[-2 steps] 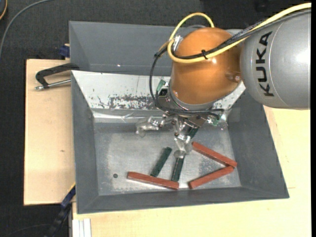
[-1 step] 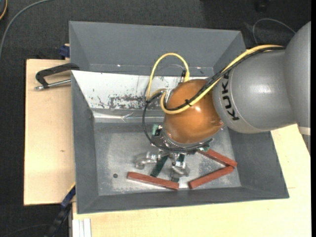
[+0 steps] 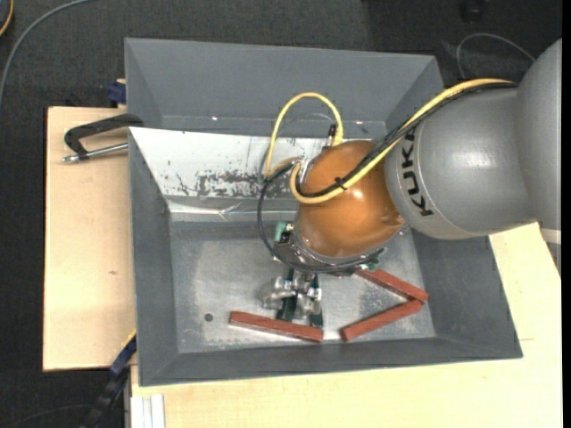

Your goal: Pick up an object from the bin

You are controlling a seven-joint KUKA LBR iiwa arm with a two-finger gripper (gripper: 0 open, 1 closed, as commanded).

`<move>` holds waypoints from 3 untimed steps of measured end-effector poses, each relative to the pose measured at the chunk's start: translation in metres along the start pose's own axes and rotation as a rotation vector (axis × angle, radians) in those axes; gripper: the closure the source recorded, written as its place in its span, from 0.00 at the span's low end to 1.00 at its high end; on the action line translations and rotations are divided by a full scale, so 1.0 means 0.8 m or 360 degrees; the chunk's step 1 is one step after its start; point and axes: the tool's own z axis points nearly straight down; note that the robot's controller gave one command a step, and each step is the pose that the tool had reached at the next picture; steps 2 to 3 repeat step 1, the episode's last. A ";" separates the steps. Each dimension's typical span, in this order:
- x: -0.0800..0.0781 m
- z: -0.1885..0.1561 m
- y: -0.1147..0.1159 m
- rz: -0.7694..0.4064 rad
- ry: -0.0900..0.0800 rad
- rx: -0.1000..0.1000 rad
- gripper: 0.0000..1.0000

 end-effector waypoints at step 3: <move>-0.018 -0.198 0.017 -0.0121 -0.0010 0.0017 1.00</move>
Offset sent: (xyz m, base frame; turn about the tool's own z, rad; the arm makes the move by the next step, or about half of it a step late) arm -0.0110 0.0156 0.1527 -0.0779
